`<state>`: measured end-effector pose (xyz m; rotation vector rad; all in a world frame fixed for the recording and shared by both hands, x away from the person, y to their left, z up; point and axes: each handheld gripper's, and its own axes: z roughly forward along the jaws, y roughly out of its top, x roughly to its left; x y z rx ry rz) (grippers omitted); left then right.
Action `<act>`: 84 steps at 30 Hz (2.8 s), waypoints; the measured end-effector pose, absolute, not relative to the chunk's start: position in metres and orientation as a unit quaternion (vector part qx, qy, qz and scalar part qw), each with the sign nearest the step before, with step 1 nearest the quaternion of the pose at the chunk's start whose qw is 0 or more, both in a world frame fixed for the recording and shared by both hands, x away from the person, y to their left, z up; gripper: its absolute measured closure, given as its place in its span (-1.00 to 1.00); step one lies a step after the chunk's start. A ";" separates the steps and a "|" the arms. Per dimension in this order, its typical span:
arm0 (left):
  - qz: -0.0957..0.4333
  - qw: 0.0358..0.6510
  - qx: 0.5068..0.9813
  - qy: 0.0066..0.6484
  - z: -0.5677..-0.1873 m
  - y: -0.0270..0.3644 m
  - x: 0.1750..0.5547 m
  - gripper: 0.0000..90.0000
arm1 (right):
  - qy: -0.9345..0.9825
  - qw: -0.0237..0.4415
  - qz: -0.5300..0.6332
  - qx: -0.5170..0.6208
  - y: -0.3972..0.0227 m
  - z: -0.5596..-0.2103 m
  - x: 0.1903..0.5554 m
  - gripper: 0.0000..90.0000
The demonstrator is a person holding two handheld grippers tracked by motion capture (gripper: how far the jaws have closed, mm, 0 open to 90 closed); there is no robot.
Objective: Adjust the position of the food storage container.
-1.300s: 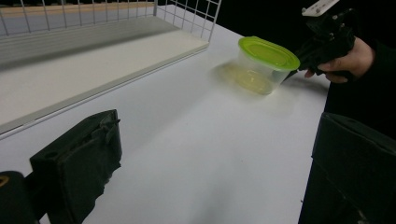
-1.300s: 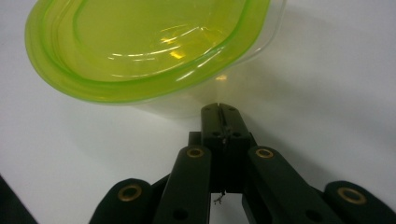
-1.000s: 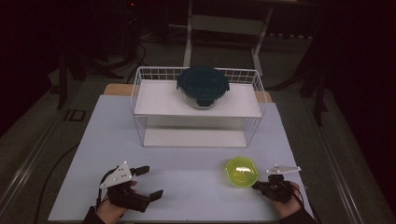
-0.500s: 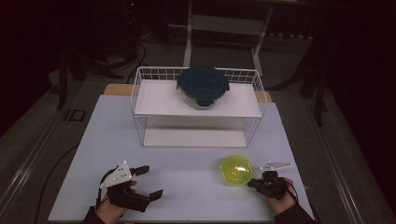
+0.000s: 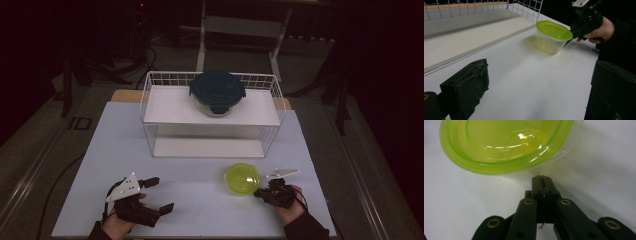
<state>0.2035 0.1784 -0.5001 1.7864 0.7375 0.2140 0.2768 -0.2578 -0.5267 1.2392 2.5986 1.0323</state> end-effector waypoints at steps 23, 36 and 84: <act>0.093 0.564 0.758 0.313 -0.499 0.180 0.203 -0.97 | 0.859 0.057 0.324 0.392 -0.230 -0.526 0.295 1.00; 0.093 0.565 0.758 0.313 -0.499 0.180 0.203 -0.97 | 0.861 0.049 0.330 0.384 -0.213 -0.526 0.302 1.00; 0.094 0.570 0.754 0.313 -0.498 0.183 0.201 -0.97 | 0.881 0.024 0.340 0.329 -0.141 -0.527 0.310 1.00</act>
